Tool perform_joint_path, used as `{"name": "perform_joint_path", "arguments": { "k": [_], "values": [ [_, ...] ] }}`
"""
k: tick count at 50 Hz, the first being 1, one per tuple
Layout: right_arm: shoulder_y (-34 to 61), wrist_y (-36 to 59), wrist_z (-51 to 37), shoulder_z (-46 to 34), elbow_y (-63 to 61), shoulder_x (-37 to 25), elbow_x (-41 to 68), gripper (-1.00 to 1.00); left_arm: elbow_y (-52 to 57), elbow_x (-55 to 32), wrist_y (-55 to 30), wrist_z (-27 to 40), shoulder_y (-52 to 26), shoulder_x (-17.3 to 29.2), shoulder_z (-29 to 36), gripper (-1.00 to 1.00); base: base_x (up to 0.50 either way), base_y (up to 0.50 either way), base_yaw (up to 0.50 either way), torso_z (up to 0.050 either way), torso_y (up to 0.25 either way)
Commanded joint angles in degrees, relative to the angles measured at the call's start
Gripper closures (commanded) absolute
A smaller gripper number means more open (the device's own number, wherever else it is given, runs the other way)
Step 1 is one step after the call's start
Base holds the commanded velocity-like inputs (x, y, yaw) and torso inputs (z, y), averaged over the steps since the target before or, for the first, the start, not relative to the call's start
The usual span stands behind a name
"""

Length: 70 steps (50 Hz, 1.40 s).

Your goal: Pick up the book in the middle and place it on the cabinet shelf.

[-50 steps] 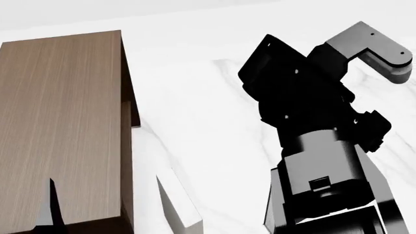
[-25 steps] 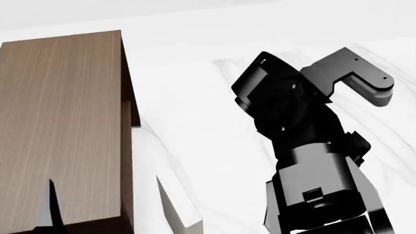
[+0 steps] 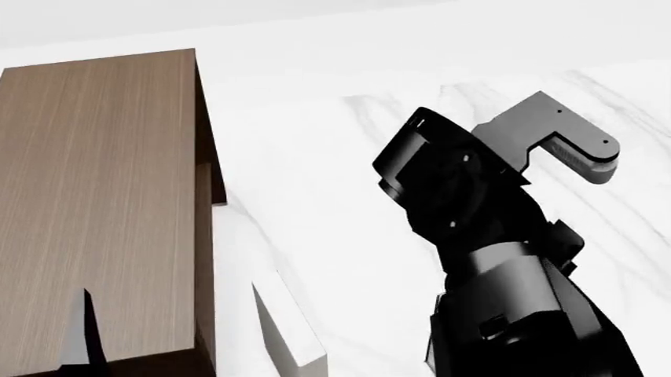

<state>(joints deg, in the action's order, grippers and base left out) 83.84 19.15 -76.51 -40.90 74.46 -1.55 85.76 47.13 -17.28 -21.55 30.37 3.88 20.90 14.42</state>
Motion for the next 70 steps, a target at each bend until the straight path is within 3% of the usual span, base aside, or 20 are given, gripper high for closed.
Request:
{"name": "perform_joint_path", "arguments": {
  "k": [1, 70],
  "values": [
    [-1.6, -2.1, 5.5, -0.1, 0.5, 0.8, -0.3, -1.0, -0.5, -0.2, 1.6, -2.1, 0.0, -0.8, -1.4, -1.0, 0.0, 0.0, 0.0, 0.0, 0.0],
    [-10.1, -3.8, 13.5, 11.0, 0.5, 1.4, -10.9, -1.0, -0.8, -1.7, 2.6, -0.6, 0.0, 0.8, -1.2, -1.0, 0.0, 0.0, 0.0, 0.0, 0.0]
  ]
}}
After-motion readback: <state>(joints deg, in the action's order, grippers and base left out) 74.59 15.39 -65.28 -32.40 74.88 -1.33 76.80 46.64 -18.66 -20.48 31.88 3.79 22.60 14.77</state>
